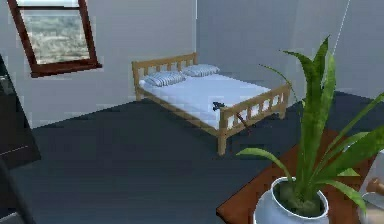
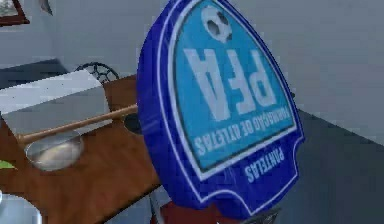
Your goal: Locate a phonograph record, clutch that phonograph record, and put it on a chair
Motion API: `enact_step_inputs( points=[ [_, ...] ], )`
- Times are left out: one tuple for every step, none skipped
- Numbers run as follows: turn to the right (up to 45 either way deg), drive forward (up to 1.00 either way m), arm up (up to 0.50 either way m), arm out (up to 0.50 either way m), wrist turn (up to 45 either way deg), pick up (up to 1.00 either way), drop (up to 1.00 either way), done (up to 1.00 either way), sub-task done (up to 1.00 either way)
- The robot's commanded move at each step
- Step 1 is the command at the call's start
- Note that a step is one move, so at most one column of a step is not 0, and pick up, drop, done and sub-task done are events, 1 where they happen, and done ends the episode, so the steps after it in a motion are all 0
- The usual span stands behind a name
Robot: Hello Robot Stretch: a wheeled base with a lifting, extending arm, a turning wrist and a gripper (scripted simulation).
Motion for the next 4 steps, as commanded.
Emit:
enact_step_inputs(
  points=[
    [45.0, 0.0, 0.0, 0.0, 0.0, 0.0, 0.0, 0.0, 0.0],
    [45.0, 0.0, 0.0, 0.0, 0.0, 0.0, 0.0, 0.0, 0.0],
    [45.0, 0.0, 0.0, 0.0, 0.0, 0.0, 0.0, 0.0, 0.0],
    [33.0, 0.0, 0.0, 0.0, 0.0, 0.0, 0.0, 0.0, 0.0]
  ],
)
